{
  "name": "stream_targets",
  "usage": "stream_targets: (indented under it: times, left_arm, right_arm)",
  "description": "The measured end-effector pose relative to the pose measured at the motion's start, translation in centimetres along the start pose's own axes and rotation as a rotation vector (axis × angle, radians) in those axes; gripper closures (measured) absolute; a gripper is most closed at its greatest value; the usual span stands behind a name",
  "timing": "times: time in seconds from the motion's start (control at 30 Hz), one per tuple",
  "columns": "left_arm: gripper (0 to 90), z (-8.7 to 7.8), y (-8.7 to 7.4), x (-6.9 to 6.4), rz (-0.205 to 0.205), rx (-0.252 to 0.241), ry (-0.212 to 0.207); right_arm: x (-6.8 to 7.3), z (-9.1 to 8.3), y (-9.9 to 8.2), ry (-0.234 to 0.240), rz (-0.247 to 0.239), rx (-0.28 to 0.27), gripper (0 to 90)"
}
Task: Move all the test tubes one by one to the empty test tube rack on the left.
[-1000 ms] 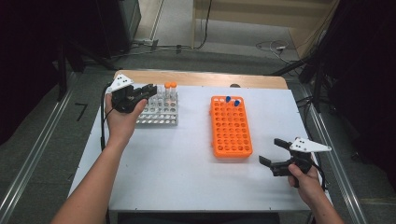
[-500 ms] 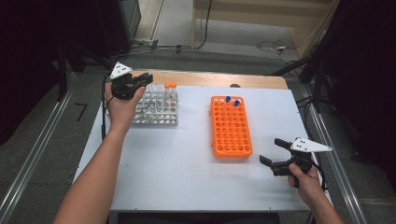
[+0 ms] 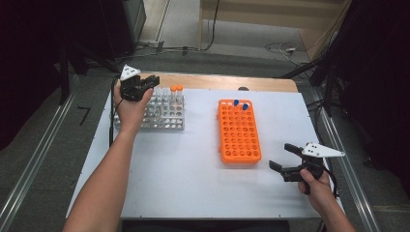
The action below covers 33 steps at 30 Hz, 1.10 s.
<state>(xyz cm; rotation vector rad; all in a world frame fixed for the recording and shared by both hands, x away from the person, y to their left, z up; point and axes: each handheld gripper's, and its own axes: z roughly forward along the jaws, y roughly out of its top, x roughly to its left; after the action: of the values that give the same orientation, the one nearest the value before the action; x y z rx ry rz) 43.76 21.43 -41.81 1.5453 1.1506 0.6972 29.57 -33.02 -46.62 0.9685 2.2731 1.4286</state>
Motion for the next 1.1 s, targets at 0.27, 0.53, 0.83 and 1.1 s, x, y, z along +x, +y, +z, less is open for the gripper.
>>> stream_targets:
  times: [0.27, 0.53, 0.83, 1.1]
  left_arm:
    - [76.4, 0.8, -0.6, -0.2, 0.015, 0.072, 0.027]
    - [76.3, 1.0, -0.9, -0.8, 0.066, 0.122, 0.046]
    - [75.4, 1.0, -1.2, -0.6, 0.048, 0.183, 0.025]
    - [52.9, -0.3, -0.4, -0.6, -0.029, 0.116, 0.009]
  right_arm:
    - [-0.1, -0.1, 0.0, -0.003, 0.006, -0.001, 1.3]
    - [-0.1, -0.1, 0.0, 0.008, 0.015, -0.008, 1.4]
    - [-0.1, 0.0, -0.1, 0.01, 0.016, -0.002, 1.4]
    - [-0.1, 0.1, 0.0, 0.016, 0.023, -0.006, 1.4]
